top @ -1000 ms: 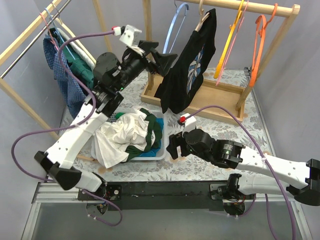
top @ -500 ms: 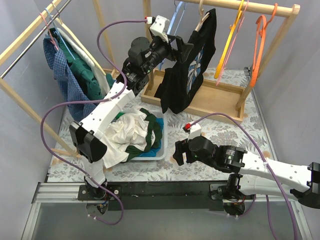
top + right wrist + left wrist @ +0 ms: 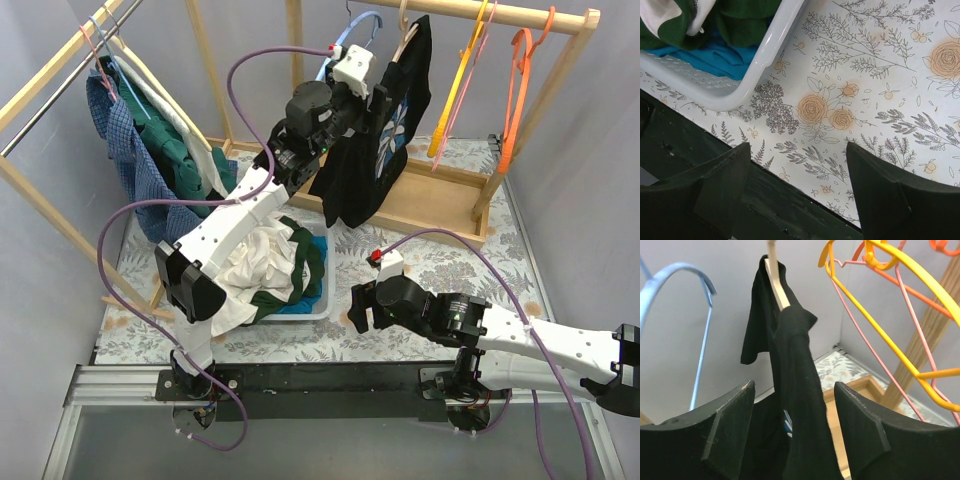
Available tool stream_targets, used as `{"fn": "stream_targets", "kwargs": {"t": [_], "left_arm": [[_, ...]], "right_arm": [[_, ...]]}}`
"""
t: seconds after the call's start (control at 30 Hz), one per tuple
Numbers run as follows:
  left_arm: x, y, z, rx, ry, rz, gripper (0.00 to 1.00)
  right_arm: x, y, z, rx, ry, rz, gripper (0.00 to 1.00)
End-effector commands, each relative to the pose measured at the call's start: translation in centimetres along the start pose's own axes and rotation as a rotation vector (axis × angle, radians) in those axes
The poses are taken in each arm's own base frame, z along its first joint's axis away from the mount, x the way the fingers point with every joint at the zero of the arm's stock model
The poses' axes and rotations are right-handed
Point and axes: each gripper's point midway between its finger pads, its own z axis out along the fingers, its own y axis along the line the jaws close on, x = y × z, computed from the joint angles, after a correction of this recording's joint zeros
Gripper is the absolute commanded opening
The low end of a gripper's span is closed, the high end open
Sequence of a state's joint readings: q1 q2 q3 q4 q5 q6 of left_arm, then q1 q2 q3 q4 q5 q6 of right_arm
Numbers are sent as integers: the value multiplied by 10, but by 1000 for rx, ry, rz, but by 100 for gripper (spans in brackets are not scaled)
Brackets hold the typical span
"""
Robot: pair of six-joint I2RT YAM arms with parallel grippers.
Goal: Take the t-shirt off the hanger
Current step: Pick up the hanger from the clothesline.
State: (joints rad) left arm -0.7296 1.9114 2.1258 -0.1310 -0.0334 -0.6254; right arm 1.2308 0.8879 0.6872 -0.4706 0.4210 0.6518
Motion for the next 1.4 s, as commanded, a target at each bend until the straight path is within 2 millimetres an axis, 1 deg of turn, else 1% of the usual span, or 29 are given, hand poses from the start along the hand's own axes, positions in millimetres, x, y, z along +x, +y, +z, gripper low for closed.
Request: {"fn": "stream_targets", "kwargs": {"t": [0.0, 0.07, 0.1, 0.13, 0.2, 0.27, 0.3, 0.33, 0.37, 0.43, 0.53, 0.57, 0.67, 0.73, 0.87, 0.93, 0.97, 1.0, 1.03, 1.07, 1.1, 1.13, 1.17, 1.2, 1.23, 1.27, 1.3, 1.33, 1.37], "left_arm": [[-7, 1, -2, -100, 7, 139, 61], [-7, 2, -1, -127, 11, 138, 58], [-4, 3, 0, -133, 15, 136, 52], [-8, 3, -1, -135, 10, 135, 48], [-6, 3, 0, -137, 18, 129, 40], [-7, 4, 0, -143, 22, 126, 34], [-8, 5, -1, -149, 21, 124, 16], [-8, 6, 0, -157, 21, 124, 6], [-9, 8, -1, -168, 21, 124, 0], [-13, 9, -2, -172, 12, 125, 0], [-34, 8, -3, -172, -42, 116, 0], [-50, 8, -4, -170, -83, 110, 0], [-74, 7, -7, -165, -144, 89, 0], [-93, 6, -13, -163, -185, 76, 0], [-109, 7, -23, -165, -219, 66, 0], [-112, 7, -26, -171, -221, 66, 0], [-119, 8, -31, -171, -235, 63, 0], [-121, 7, -34, -169, -237, 61, 0], [-118, 7, -35, -167, -226, 63, 0], [-127, 6, -44, -163, -240, 61, 0], [-130, 4, -49, -161, -239, 61, 0], [-118, 3, -50, -159, -211, 66, 0], [-118, 3, -55, -160, -206, 65, 0], [-131, 2, -70, -155, -224, 55, 0], [-130, 1, -75, -149, -219, 51, 0], [-116, -1, -77, -140, -187, 50, 0], [-128, -1, -92, -130, -208, 41, 0], [-129, -2, -99, -120, -209, 33, 0], [-115, -4, -100, -112, -177, 36, 0]], "right_arm": [[-7, 1, 2, 6, -36, 25, 84], [-6, 2, 3, 7, -35, 26, 84], [-6, 2, 3, 3, -32, 28, 84], [-6, 3, 2, 2, -31, 32, 83], [-5, 2, 2, 2, -31, 35, 83], [-5, 2, 1, 2, -31, 40, 83], [-4, 1, 1, 3, -30, 39, 83], [-5, 1, 0, -1, -34, 43, 83], [-6, 1, 0, 1, -38, 45, 83], [-7, 1, -1, -1, -42, 49, 82], [-7, 1, -2, 0, -39, 47, 82], [-7, 2, -1, 0, -39, 49, 82], [-6, 2, -1, 3, -30, 49, 82], [-6, 1, -1, 6, -29, 55, 81], [-6, 1, -3, 5, -30, 59, 81], [-6, 2, -3, 2, -31, 63, 80], [-6, 1, -3, 3, -30, 61, 80], [-7, 2, -3, 3, -32, 63, 80], [-7, 1, -4, 4, -32, 62, 80], [-8, 0, -4, 10, -36, 66, 80], [-8, 0, -5, 10, -36, 66, 80], [-9, -1, -5, 14, -40, 69, 80], [-9, -1, -6, 16, -43, 70, 80], [-11, -2, -8, 15, -51, 74, 80], [-12, -3, -9, 18, -57, 77, 81], [-14, -5, -11, 22, -66, 78, 81], [-15, -4, -13, 16, -74, 82, 80], [-16, -7, -14, 24, -77, 80, 81], [-17, -8, -15, 28, -84, 81, 81]]}}
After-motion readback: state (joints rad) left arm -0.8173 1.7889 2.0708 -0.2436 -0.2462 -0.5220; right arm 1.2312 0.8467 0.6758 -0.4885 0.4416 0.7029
